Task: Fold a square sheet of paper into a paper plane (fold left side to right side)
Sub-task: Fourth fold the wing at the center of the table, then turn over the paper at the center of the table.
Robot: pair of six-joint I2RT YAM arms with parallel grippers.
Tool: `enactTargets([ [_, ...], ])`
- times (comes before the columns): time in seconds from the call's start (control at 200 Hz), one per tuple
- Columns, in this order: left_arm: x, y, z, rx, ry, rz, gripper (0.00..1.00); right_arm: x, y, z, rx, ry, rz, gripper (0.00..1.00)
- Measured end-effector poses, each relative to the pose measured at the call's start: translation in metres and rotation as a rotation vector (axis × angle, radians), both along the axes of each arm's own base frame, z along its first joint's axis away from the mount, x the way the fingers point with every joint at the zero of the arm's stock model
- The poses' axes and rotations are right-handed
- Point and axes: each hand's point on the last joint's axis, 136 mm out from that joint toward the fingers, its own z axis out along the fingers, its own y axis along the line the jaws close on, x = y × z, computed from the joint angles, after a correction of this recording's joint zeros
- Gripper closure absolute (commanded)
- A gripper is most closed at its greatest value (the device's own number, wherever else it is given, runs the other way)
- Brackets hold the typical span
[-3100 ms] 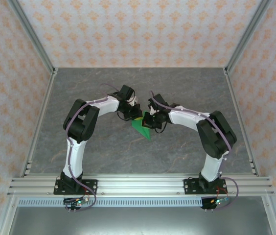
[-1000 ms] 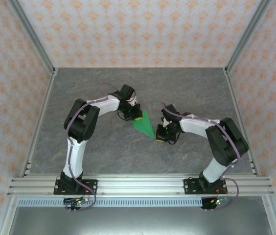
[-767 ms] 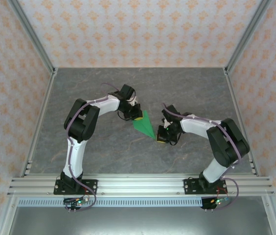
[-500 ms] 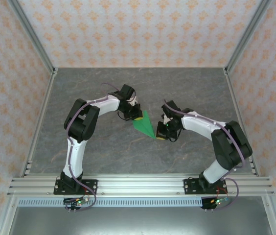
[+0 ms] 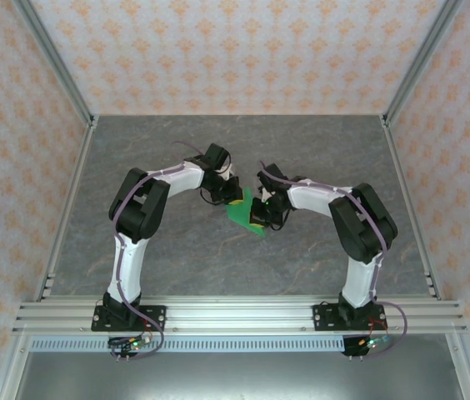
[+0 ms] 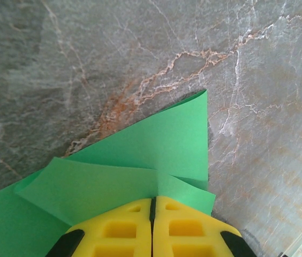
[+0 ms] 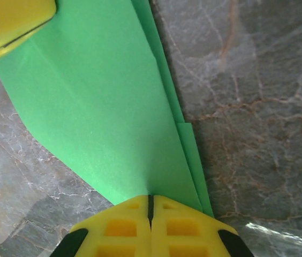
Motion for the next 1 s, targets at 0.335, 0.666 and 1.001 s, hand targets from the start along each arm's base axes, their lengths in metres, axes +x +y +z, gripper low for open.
enactTargets([
  [0.335, 0.000, 0.000, 0.000, 0.000, 0.000, 0.000, 0.93, -0.032, -0.027, -0.003, 0.010, -0.015, -0.038, 1.00],
  [0.666, 0.000, -0.002, 0.002, -0.014, -0.001, -0.005, 0.77, -0.055, -0.058, -0.001, -0.029, 0.008, -0.074, 1.00],
  [1.001, 0.007, 0.010, 0.063, -0.070, -0.102, 0.028, 0.48, -0.014, -0.058, 0.064, -0.022, -0.268, -0.010, 0.62],
])
